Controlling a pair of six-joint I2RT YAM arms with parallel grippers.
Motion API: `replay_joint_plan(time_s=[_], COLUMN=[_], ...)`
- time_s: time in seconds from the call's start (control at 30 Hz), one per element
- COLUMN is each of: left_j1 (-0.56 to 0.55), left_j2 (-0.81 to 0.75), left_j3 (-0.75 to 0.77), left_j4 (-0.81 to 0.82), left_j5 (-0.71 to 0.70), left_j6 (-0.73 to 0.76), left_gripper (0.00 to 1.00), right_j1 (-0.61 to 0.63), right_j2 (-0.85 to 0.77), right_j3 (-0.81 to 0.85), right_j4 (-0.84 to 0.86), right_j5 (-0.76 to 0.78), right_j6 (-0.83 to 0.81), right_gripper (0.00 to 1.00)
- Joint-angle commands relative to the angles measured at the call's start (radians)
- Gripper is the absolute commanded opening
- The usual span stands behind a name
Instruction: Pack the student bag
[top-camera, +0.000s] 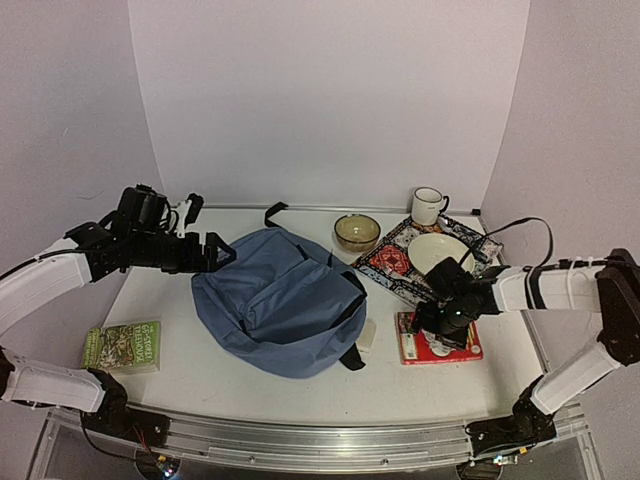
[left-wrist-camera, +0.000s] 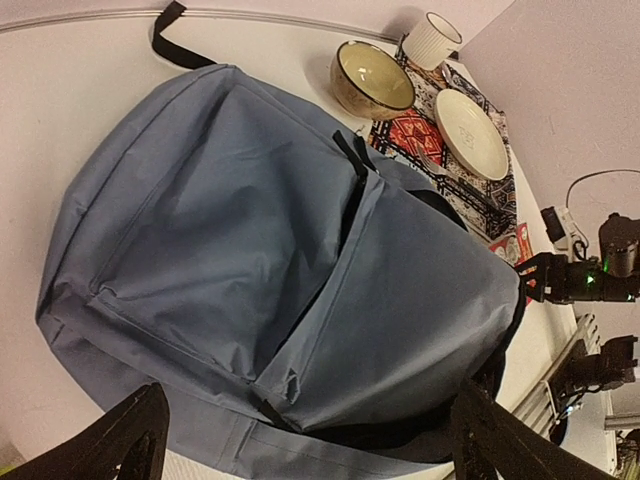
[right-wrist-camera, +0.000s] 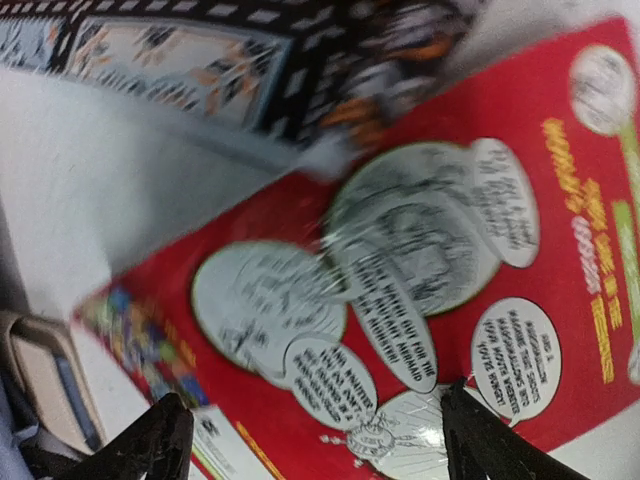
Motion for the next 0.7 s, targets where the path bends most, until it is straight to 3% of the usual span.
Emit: replay_joint_plan(time_s=[0.0, 0.13, 0.27, 0.67], left_j1=[-0.104, -0.214, -0.280, -0.567], left_j2=[0.030, 0.068, 0.101, 0.355], left_j3=[0.032, 0.050, 0.069, 0.223], left_j4=[0.057, 0.062, 0.072, 0.096], left_j5=[-0.037, -0.109, -0.148, -0.377], left_j6=[-0.048, -0.072, -0.077, -0.026], left_gripper=[0.99, 0.98, 0.98, 0.99], right_j1=[0.191, 0.249, 0.226, -0.141], right_j2=[0.171, 0.218, 0.155, -0.137], right_j3=[0.099, 0.232, 0.284, 0.008], right_j4=[-0.022, -0.061, -0.167, -0.195], right_j5=[-0.191, -0.185, -0.103, -0.059], right_j6=[0.150, 0.116, 0.051, -0.089], right_gripper=[0.85, 0.87, 0.91, 0.98])
